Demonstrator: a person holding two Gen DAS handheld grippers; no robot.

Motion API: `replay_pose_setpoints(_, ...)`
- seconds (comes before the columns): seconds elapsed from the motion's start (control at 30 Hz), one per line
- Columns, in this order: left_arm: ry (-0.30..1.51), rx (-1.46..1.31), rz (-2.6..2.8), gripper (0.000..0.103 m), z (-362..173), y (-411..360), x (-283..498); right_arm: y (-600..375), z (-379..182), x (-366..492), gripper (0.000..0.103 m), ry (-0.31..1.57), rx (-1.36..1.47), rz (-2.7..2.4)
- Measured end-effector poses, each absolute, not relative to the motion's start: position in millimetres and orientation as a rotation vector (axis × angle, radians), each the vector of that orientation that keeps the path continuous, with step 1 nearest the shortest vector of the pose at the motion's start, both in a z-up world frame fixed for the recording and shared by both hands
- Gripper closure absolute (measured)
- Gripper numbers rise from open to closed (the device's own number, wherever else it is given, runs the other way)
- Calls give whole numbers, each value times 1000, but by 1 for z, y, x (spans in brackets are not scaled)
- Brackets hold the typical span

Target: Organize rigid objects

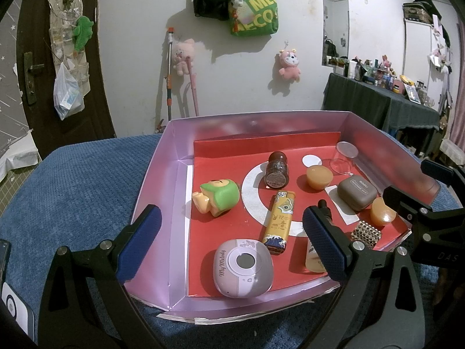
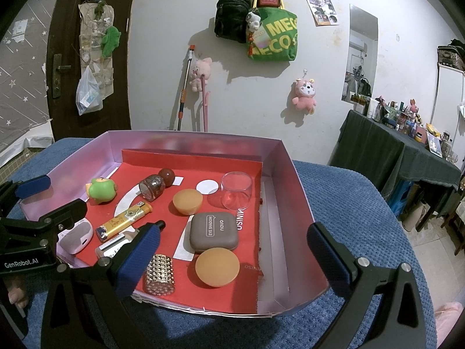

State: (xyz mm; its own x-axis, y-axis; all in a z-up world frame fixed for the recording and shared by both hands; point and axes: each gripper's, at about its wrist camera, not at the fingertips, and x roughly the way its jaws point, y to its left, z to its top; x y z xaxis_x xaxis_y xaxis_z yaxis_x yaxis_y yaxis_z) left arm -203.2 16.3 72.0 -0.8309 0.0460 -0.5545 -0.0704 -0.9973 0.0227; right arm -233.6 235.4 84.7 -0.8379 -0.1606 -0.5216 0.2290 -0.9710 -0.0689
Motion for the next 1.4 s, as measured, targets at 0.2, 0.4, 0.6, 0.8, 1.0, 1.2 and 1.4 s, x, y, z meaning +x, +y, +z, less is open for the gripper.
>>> replay_pose_setpoints(0.2, 66, -892, 2948, 4, 72, 16, -203, 235, 85, -234, 0, 190, 785, -2824)
replay_pose_setpoints(0.4, 66, -891, 2948, 4, 72, 17, -203, 235, 85, -234, 0, 190, 785, -2824)
replay_pose_setpoints(0.6, 66, -892, 2948, 4, 72, 16, -203, 235, 86, -234, 0, 190, 786, -2824)
replay_pose_setpoints(0.8, 40, -850, 2972, 4, 76, 12, -197, 236, 86, -233, 0, 181, 780, -2821)
replay_pose_setpoints(1.0, 59, -767, 2994, 4, 97, 6, -158, 244, 101, -213, 0, 148, 742, -2850)
replay_pose_setpoints(1.2, -61, -918, 2904, 4, 86, -3, -132, 246, 113, -170, 0, 141, 771, -2816)
replay_pose_setpoints(1.4, -89, -1114, 2844, 4, 63, -6, -126, 240, 89, -146, 0, 181, 958, -2780)
